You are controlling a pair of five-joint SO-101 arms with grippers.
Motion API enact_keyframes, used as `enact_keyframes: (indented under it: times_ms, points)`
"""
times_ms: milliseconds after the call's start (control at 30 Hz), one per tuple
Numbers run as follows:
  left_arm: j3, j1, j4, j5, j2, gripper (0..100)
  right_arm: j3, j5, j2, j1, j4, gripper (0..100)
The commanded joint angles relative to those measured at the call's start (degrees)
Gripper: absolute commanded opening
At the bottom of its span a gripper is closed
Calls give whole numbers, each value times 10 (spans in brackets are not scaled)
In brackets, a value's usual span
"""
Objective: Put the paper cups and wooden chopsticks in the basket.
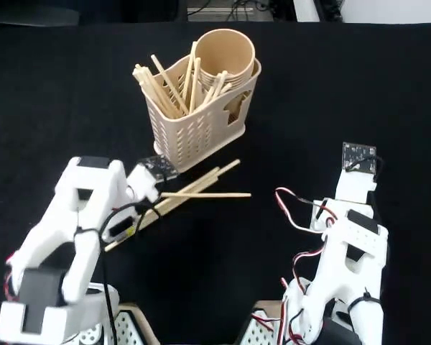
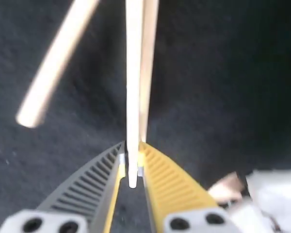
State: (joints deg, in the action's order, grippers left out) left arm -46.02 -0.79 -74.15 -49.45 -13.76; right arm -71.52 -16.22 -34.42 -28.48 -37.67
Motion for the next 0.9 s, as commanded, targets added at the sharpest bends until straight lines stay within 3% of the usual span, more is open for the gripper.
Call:
enact_keyframes:
  times_ms: [0, 300, 500, 867]
  points:
    - [-38, -30, -55, -76, -116, 30, 32, 5, 3, -6, 11, 22]
    - [-121, -198, -92, -193, -406, 30, 32, 5, 4, -5, 11, 22]
    - [-159, -211, -90, -103, -522, 30, 33, 5, 4, -4, 11, 22]
    - [-221, -160, -60, 35, -557, 30, 31, 6, 4, -3, 23, 22]
